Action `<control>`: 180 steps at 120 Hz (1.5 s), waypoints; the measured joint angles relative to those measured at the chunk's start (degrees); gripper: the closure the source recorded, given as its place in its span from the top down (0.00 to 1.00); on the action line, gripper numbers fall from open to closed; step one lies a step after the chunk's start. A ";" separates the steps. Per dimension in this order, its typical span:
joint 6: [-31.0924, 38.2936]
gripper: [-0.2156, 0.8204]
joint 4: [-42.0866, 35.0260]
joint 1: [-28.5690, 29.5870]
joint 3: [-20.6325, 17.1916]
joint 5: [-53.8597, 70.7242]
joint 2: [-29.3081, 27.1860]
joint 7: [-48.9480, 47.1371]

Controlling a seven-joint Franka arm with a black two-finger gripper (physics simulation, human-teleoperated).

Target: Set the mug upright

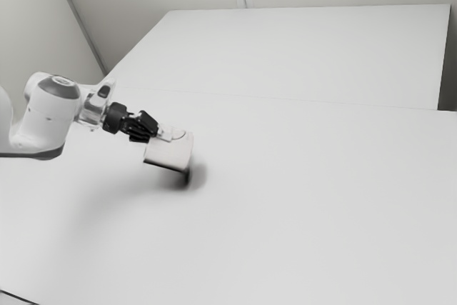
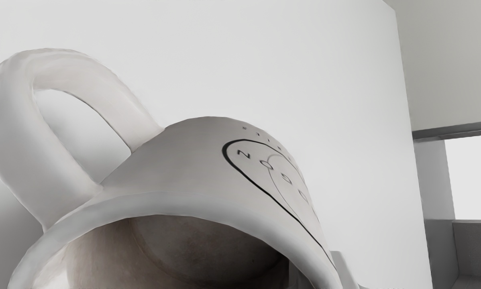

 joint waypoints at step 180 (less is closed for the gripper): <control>10.70 0.05 -1.85 -15.95 -0.05 50.83 1.35 -65.45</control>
